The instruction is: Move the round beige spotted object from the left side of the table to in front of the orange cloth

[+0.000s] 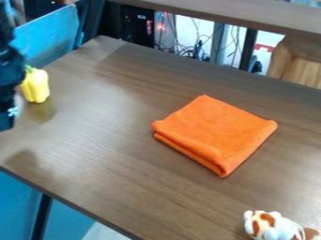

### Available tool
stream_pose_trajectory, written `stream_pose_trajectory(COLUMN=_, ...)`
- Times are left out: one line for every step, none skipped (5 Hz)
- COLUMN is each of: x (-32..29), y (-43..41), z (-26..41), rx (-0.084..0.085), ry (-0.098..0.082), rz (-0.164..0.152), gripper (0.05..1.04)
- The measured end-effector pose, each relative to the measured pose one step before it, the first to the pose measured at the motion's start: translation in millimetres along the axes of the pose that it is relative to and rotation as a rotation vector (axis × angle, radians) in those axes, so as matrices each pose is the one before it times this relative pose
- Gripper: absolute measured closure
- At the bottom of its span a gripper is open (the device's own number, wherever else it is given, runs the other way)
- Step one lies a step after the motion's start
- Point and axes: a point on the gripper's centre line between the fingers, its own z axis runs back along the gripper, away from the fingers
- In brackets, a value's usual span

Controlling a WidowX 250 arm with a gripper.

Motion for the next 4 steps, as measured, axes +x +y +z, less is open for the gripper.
stream_pose_trajectory(x=33.18, y=-47.26, z=3.52, rx=0.0597, ry=0.0238, rz=-0.2160, gripper=0.506)
stream_pose_trajectory(x=25.90, y=-46.01, z=4.00, rx=0.0654, ry=0.0060, rz=-0.1847, gripper=0.506)
stream_pose_trajectory(x=36.99, y=-32.95, z=2.99, rx=0.0254, ry=0.0040, rz=-0.1222, gripper=0.506)
stream_pose_trajectory(x=33.99, y=-30.08, z=1.86, rx=0.0089, ry=0.0170, rz=-0.0529, gripper=0.506)
